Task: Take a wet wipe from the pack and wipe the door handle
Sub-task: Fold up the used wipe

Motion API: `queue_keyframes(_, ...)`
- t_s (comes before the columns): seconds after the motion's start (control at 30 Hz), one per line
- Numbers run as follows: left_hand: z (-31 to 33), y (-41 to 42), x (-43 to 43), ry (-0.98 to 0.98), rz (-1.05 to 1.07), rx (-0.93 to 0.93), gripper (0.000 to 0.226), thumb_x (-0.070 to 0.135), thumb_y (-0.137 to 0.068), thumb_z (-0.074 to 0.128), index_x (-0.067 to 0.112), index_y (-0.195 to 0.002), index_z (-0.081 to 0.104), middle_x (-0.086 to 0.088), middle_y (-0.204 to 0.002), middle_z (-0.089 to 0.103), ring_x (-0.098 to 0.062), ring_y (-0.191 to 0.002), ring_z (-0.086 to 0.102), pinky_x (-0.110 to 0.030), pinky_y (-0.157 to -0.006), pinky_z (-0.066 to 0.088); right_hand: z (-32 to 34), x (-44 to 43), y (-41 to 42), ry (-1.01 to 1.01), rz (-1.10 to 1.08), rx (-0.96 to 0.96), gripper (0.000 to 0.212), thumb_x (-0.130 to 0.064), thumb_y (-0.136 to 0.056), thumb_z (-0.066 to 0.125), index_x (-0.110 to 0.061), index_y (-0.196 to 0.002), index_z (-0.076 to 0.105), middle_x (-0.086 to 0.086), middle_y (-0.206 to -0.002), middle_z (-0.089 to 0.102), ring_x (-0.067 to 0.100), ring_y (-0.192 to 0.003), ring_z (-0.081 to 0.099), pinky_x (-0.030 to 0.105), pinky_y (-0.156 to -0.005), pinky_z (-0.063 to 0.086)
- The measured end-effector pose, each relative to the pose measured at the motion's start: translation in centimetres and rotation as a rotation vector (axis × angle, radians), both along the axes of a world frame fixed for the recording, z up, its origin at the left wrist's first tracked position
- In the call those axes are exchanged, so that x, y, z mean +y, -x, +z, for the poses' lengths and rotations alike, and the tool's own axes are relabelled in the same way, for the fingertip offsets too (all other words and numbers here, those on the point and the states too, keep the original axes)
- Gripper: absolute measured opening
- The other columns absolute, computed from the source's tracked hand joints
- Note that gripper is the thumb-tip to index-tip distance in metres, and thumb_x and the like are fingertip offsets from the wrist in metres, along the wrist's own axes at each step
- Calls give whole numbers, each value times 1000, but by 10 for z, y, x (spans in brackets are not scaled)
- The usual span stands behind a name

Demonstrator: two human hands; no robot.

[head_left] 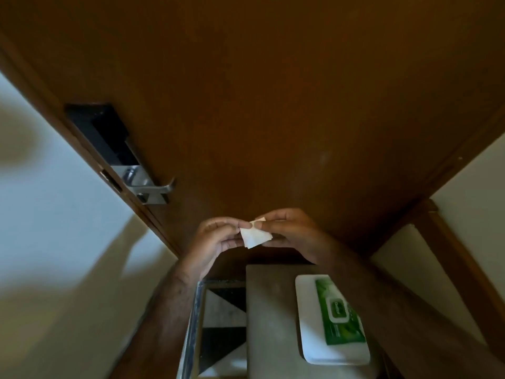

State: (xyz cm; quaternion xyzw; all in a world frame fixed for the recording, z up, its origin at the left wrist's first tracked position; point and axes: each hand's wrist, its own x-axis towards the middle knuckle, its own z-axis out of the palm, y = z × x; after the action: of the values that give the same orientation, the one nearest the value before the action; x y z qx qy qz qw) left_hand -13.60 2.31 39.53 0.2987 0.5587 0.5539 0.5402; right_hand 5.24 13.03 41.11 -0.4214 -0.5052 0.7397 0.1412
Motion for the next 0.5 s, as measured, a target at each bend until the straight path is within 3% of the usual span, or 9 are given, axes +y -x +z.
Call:
queue_keyframes(0.13, -58, -43, 10, 95, 13, 102, 20, 3, -92, 72, 14, -108, 76, -7, -104, 81, -24, -98, 79, -31, -75, 64, -72, -3, -35, 86, -136, -82, 29, -4, -91, 81, -3, -119, 74, 17, -123, 78, 26, -106, 78, 27, -76, 66)
queue_keyframes(0.23, -119, -78, 23, 237, 10, 137, 32, 1, -91, 74, 10, -121, 71, -16, -114, 78, -27, -99, 78, -34, -78, 65, -135, -5, -68, 124, -251, -155, 21, -1, -87, 85, -8, -104, 76, 17, -116, 79, 26, -98, 79, 25, -72, 66)
queue_keyframes(0.3, -166, -105, 30, 311, -41, 203, 19, 2, -91, 74, 5, -110, 74, -21, -115, 77, -27, -97, 78, -33, -77, 66, -182, -7, -92, 123, -322, -225, 19, 3, -86, 84, -10, -97, 75, 21, -115, 79, 29, -96, 78, 28, -75, 66)
queue_keyframes(0.37, -216, -128, 37, 368, -90, 317, 10, 5, -91, 75, 8, -101, 75, -17, -111, 78, -26, -96, 78, -34, -76, 66, -230, -13, -113, 166, -380, -276, 20, 9, -88, 79, -3, -105, 76, 25, -120, 77, 35, -103, 76, 31, -82, 64)
queue_keyframes(0.43, -279, -162, 46, 410, -187, 432, 7, 8, -91, 77, 14, -96, 75, -10, -107, 78, -21, -93, 78, -31, -71, 67, -293, -20, -140, 201, -440, -318, 31, 13, -90, 74, 8, -121, 73, 29, -125, 75, 36, -106, 75, 26, -76, 65)
queue_keyframes(0.5, -300, -163, 54, 401, -222, 521, 7, 13, -90, 79, 14, -96, 77, -5, -101, 78, -15, -88, 76, -23, -68, 64, -319, -20, -147, 181, -520, -340, 34, 14, -87, 76, 9, -121, 73, 29, -121, 75, 30, -93, 75, 19, -66, 65)
